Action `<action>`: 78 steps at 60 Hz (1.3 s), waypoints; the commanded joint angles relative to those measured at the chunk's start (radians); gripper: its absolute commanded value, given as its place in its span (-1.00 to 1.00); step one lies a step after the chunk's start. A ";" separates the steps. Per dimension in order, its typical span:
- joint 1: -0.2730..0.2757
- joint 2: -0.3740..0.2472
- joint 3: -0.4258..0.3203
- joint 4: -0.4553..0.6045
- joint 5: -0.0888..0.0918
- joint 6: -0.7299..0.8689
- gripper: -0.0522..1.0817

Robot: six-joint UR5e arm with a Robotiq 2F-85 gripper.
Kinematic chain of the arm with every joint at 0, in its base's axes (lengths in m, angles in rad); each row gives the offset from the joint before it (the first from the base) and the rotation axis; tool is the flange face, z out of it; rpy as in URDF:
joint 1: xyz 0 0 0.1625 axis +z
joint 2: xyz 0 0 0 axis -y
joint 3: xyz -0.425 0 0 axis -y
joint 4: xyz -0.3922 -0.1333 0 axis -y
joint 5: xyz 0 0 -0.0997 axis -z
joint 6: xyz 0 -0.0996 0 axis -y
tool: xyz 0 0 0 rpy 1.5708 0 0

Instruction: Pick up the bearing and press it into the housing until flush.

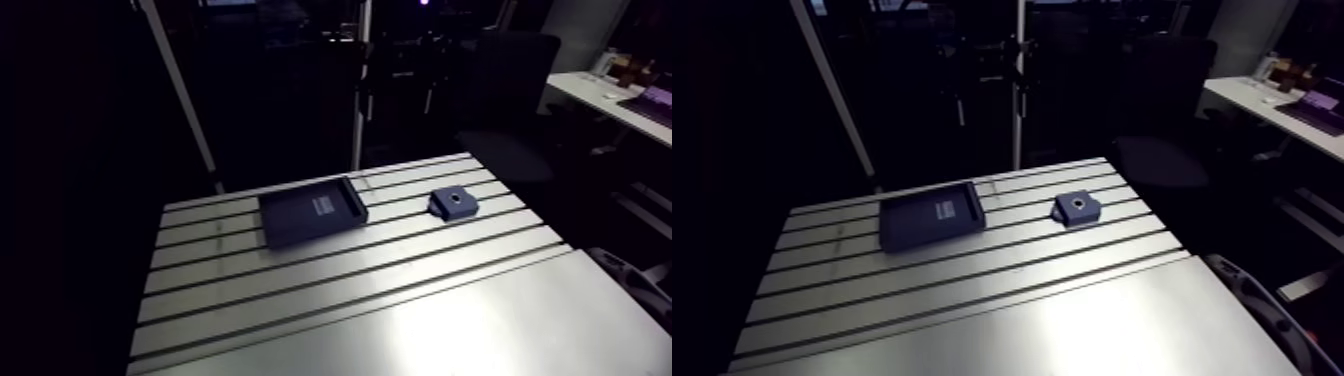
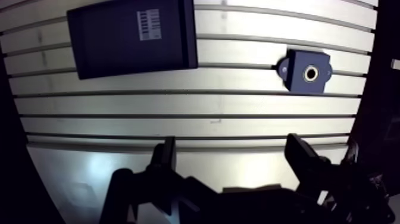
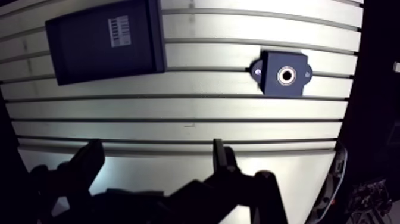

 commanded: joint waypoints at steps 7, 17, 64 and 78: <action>0.136 -0.110 -0.010 0.096 0.010 0.086 -0.90; 0.141 -0.115 -0.041 0.111 0.011 0.084 -0.89; 0.107 -0.199 -0.046 0.137 0.019 0.056 -0.89; 0.107 -0.199 -0.048 0.136 0.019 0.056 -0.89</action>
